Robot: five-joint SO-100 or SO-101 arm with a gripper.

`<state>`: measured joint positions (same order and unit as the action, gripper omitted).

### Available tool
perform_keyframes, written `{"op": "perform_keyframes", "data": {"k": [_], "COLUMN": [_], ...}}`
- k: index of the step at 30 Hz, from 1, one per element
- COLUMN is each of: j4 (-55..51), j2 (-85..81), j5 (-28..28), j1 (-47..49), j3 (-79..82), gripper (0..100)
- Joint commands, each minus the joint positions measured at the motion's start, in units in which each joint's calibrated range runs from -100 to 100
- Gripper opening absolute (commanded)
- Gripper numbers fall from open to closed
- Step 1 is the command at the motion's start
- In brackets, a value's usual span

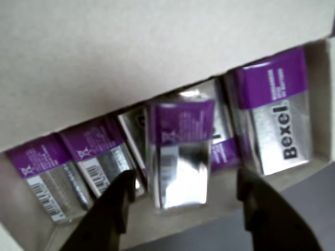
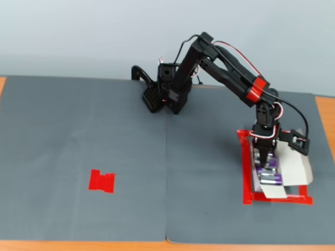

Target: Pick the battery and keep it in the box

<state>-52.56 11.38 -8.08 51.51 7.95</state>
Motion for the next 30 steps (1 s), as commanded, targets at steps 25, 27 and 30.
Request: {"op": "perform_keyframes", "data": {"k": [25,27,30], "j4": [-0.31,-0.31,-0.31], "j2": [-24.74,-27.37,-31.27], "j5": [0.03,0.03,0.03], "j1": [-10.07,-11.56,-13.95], "j3": [7.66,9.74,12.81], "gripper": [6,3,2]}}
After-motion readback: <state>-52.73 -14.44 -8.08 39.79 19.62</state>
